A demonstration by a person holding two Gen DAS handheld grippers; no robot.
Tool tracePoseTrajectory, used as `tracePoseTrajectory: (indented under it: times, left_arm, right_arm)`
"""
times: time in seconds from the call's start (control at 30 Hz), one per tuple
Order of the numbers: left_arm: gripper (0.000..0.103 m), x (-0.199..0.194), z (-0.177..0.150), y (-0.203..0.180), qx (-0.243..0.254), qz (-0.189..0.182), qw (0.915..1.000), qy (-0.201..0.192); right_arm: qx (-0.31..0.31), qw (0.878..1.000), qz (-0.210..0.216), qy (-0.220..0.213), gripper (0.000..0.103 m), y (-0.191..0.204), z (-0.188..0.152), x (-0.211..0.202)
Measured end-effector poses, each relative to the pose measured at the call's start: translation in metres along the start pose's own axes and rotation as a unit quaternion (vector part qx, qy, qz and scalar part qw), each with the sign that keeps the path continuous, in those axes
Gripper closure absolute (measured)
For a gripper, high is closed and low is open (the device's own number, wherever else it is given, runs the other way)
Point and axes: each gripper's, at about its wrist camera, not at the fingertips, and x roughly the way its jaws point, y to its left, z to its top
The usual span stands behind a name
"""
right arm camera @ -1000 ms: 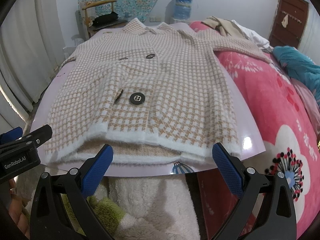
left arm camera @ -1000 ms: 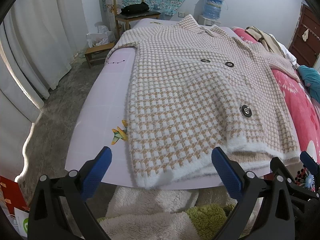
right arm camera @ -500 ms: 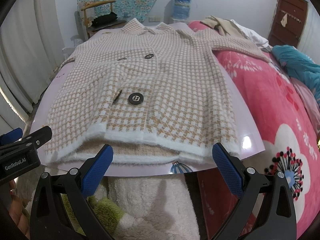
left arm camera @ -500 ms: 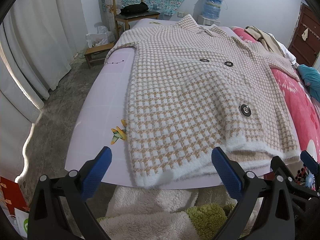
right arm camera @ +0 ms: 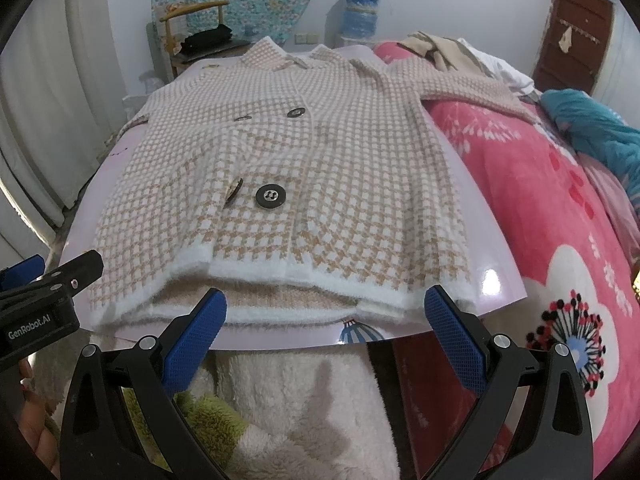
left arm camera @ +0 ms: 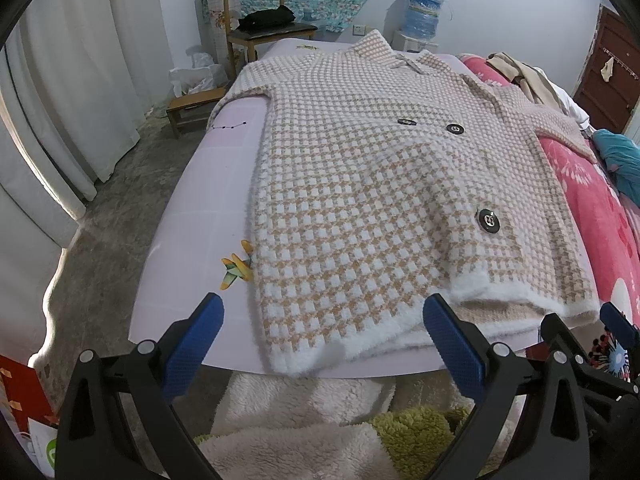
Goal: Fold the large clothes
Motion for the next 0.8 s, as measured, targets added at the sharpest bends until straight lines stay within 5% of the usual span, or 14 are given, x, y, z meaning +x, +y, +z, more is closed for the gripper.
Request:
tracePoseTrajectory:
  times: [0.8]
  left_arm:
    - [0.005,0.011,0.005,0.003,0.002,-0.002,0.9999,0.013]
  right_arm:
    - [-0.003,1.0,-0.009,0.004,0.008,0.002,0.005,0.007]
